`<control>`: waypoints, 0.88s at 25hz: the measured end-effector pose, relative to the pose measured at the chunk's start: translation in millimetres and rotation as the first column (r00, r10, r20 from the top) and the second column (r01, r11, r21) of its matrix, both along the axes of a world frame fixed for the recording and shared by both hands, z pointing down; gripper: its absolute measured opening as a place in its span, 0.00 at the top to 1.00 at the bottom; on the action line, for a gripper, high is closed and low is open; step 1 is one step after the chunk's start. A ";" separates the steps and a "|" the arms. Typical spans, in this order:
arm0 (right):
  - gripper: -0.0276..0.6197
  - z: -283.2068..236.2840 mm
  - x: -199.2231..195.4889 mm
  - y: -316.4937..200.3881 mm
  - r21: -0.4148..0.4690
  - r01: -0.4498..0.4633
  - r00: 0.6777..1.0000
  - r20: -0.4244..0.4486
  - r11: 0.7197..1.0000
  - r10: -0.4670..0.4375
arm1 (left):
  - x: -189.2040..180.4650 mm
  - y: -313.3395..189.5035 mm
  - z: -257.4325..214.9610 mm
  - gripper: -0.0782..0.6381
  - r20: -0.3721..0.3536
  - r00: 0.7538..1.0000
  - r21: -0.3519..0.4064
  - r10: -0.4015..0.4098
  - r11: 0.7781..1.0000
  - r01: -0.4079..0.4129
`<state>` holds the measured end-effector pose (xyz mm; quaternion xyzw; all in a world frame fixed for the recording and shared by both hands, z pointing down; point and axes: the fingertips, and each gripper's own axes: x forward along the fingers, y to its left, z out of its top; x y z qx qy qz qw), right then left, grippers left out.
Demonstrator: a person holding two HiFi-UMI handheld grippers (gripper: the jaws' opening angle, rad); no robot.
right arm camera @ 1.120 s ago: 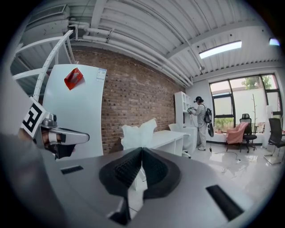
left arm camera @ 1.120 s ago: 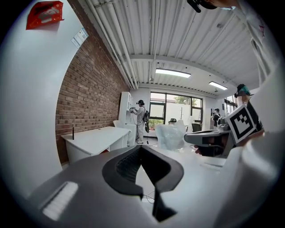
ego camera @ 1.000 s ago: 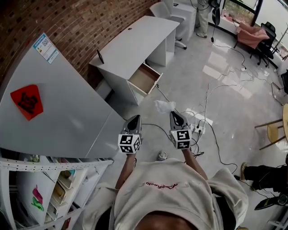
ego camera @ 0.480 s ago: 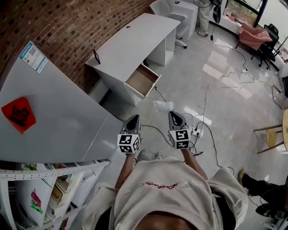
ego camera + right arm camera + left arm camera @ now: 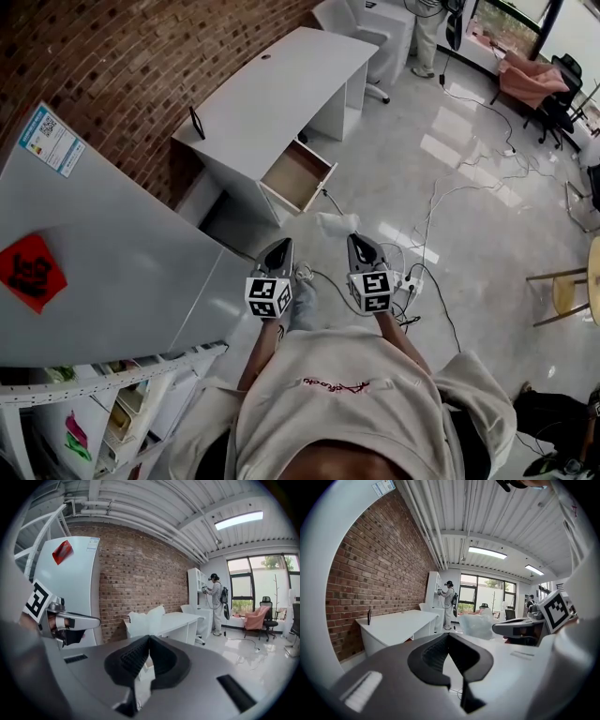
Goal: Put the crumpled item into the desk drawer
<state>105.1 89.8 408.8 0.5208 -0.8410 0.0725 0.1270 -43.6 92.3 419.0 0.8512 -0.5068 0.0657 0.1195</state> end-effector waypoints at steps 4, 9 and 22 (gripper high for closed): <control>0.94 1.4 -16.4 -43.0 0.008 0.006 1.000 -0.007 1.000 -0.006 | -12.5 -44.0 2.4 0.88 -0.006 1.000 0.008 0.005 1.000 -0.005; 0.94 -3.0 -38.5 -100.5 0.013 0.020 1.000 -0.020 1.000 -0.020 | -34.8 -101.1 1.4 0.88 -0.009 1.000 0.008 -0.002 1.000 0.002; 0.94 -26.4 -93.6 -249.9 0.041 0.017 0.999 -0.039 0.999 -0.016 | -87.2 -252.0 -18.8 0.88 -0.030 1.000 0.039 0.008 0.999 -0.007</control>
